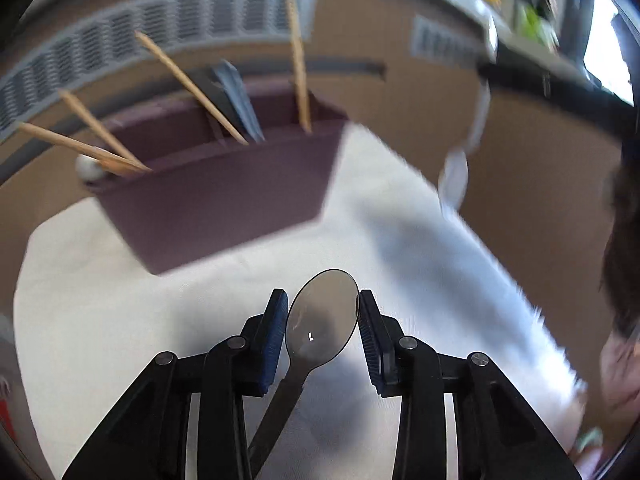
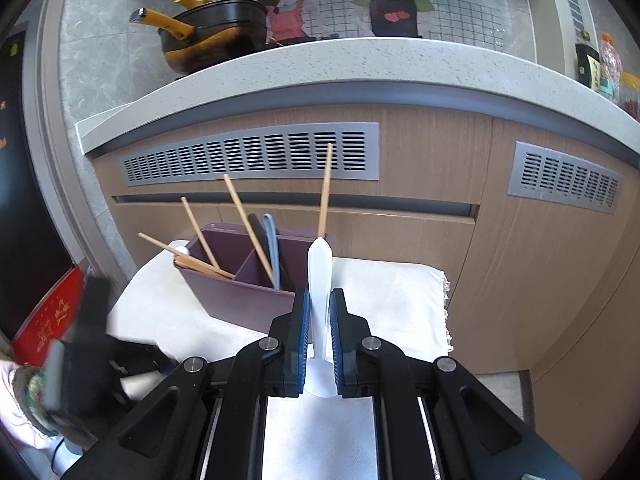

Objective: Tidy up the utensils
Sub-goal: 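Raise both spoons upright above the maroon caddy, then lower both spoons into the caddy and open both tools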

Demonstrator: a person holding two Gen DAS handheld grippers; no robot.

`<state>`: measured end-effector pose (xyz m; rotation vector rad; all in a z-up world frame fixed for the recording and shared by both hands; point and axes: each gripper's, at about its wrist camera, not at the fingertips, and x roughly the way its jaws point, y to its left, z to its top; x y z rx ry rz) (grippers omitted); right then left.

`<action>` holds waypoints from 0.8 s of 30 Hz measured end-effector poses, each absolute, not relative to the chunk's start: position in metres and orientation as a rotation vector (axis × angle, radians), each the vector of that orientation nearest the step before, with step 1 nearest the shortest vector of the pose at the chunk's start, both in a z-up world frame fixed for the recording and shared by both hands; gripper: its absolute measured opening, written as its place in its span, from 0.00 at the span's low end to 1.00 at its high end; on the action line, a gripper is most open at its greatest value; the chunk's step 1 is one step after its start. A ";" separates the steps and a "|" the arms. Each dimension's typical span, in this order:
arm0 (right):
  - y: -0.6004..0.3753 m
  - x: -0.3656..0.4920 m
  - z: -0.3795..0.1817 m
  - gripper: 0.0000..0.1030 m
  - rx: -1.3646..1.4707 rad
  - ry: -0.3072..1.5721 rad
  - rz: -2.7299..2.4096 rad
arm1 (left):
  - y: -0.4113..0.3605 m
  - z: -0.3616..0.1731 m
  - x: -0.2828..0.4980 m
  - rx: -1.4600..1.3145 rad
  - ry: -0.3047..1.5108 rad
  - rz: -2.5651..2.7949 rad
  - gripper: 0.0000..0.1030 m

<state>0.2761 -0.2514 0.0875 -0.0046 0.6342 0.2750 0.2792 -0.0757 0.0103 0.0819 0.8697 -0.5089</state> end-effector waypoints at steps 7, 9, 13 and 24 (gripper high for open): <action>-0.237 0.273 0.128 0.10 0.007 0.518 0.285 | -0.041 0.102 0.280 -0.040 0.616 -0.440 0.35; -0.230 0.273 0.151 0.10 -0.005 0.443 0.280 | -0.025 0.139 0.280 -0.070 0.512 -0.421 0.35; -0.216 0.282 0.188 0.10 -0.032 0.328 0.270 | -0.009 0.187 0.288 -0.141 0.313 -0.369 0.35; -0.197 0.345 0.167 0.10 -0.042 0.374 0.261 | 0.013 0.196 0.349 -0.350 0.176 -0.337 0.36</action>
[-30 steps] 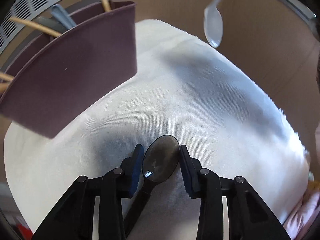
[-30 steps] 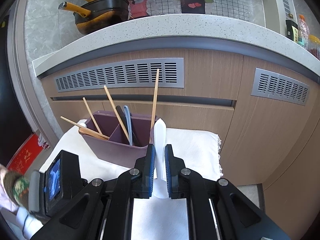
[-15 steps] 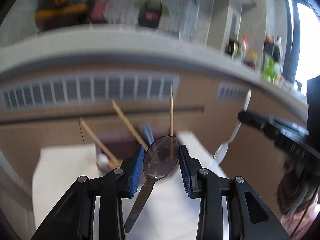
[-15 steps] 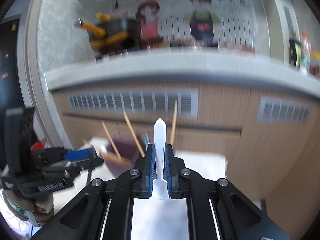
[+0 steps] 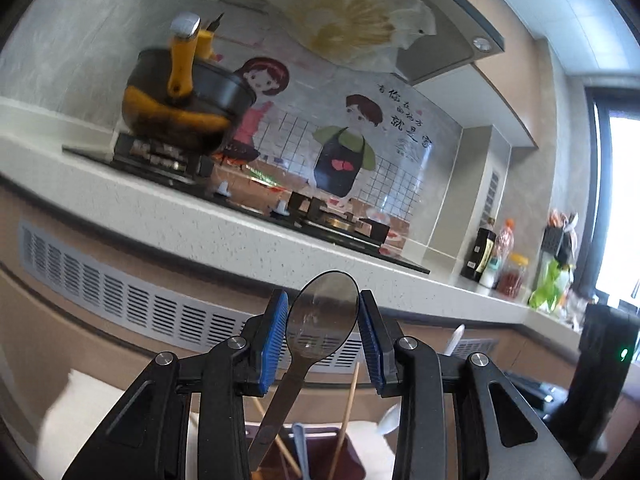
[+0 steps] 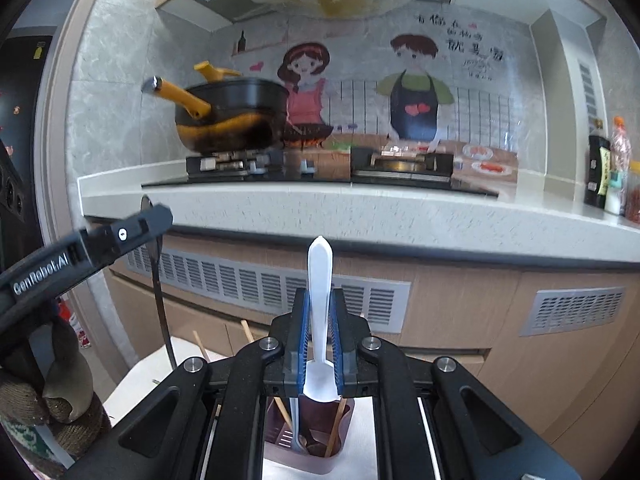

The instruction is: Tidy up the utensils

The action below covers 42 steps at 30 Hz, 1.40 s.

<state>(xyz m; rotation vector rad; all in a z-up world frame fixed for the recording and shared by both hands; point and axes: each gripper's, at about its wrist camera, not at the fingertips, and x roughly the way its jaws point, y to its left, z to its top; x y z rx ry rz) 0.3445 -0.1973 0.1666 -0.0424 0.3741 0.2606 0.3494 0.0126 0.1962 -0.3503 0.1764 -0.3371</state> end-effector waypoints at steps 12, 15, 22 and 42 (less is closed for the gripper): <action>-0.198 0.384 0.104 0.10 -0.004 0.514 0.288 | -0.003 0.133 0.400 -0.374 0.320 -0.328 0.36; -0.194 0.387 0.086 0.10 -0.006 0.552 0.299 | -0.004 0.115 0.406 -0.368 0.356 -0.321 0.36; -0.185 0.394 0.042 0.10 -0.008 0.670 0.329 | -0.002 0.071 0.409 -0.378 0.472 -0.315 0.36; -0.204 0.279 0.057 0.88 0.055 0.649 0.270 | 0.038 0.079 0.283 -0.317 0.533 -0.196 1.00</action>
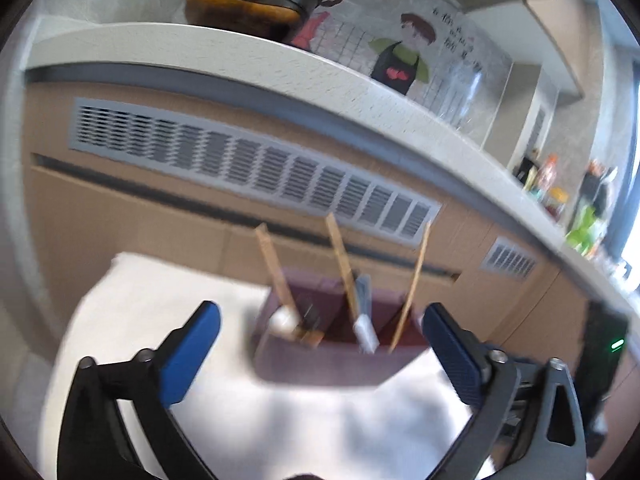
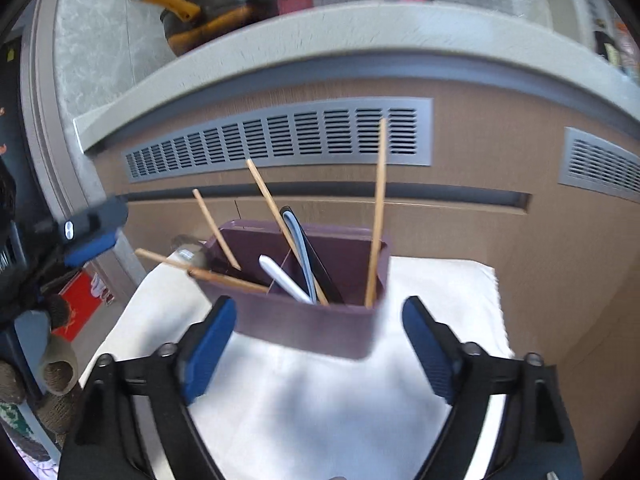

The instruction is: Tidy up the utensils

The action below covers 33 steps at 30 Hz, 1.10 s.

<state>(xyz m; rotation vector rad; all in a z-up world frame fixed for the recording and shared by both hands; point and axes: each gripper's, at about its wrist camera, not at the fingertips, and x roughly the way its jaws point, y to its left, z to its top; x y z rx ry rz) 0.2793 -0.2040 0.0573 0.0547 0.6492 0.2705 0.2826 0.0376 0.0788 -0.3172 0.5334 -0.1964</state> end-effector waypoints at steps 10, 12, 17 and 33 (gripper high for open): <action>-0.213 0.181 0.042 0.91 0.069 0.636 0.130 | 0.019 0.045 0.174 -0.111 0.579 -0.061 1.00; -0.213 0.161 0.040 0.92 0.062 0.610 0.098 | 0.014 0.038 0.156 -0.078 0.573 -0.051 1.00; -0.211 0.121 0.041 0.97 0.068 0.558 0.066 | 0.013 0.031 0.115 -0.101 0.561 -0.040 1.00; -0.208 0.094 0.038 0.99 0.021 0.531 0.034 | -0.002 0.038 0.088 -0.037 0.564 -0.037 1.00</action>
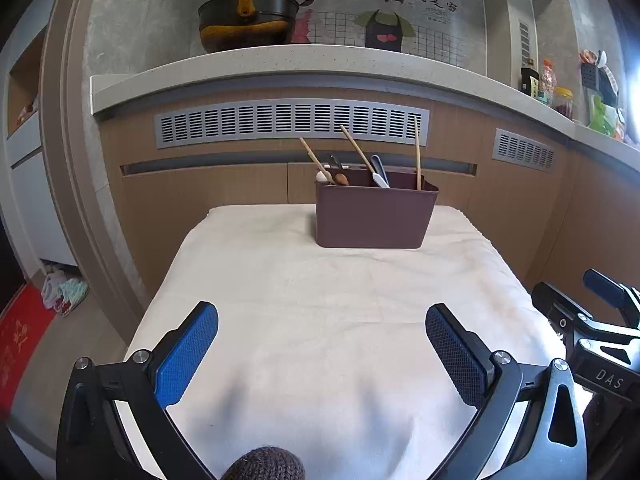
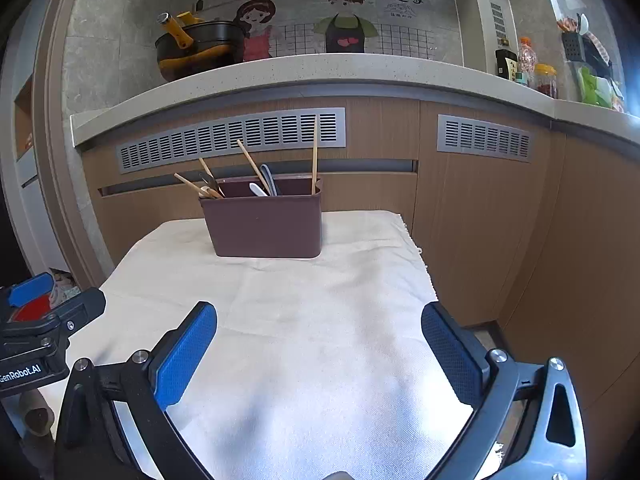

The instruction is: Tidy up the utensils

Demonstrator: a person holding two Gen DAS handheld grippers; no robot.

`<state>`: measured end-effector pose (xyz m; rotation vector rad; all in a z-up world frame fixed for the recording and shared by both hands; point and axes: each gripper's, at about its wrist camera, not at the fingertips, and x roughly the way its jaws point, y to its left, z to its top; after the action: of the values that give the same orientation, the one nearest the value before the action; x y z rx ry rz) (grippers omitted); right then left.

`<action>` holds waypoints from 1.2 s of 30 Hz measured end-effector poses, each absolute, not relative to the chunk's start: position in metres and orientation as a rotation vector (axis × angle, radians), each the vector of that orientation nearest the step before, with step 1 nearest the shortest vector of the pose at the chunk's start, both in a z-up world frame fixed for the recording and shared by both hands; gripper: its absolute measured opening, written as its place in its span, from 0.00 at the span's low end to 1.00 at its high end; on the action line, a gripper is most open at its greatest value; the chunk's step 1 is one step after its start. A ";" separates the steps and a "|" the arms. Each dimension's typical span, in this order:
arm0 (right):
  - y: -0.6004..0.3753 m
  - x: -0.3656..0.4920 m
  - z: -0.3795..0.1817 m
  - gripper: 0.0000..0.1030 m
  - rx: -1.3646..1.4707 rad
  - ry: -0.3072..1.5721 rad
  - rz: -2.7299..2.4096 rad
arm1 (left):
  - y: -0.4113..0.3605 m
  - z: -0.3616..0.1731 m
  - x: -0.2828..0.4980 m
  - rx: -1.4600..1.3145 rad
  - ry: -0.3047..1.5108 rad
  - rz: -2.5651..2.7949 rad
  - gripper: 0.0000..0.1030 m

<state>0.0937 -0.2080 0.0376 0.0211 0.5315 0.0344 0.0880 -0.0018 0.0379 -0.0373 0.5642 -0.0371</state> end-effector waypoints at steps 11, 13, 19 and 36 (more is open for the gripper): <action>-0.209 0.095 0.037 0.99 0.023 0.544 0.036 | -0.001 0.035 0.091 -0.037 0.584 -0.042 1.00; -0.209 0.094 0.037 0.99 0.021 0.544 0.036 | -0.001 0.035 0.090 -0.038 0.583 -0.040 1.00; -0.209 0.094 0.037 0.99 0.018 0.541 0.036 | -0.003 0.034 0.089 -0.033 0.586 -0.041 1.00; -0.212 0.091 0.038 0.99 0.009 0.529 0.035 | -0.006 0.034 0.087 -0.018 0.584 -0.045 1.00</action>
<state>0.0912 -0.2121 0.0379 0.0090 0.5286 0.0348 0.0871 -0.0057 0.0340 -0.0183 0.5836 -0.0451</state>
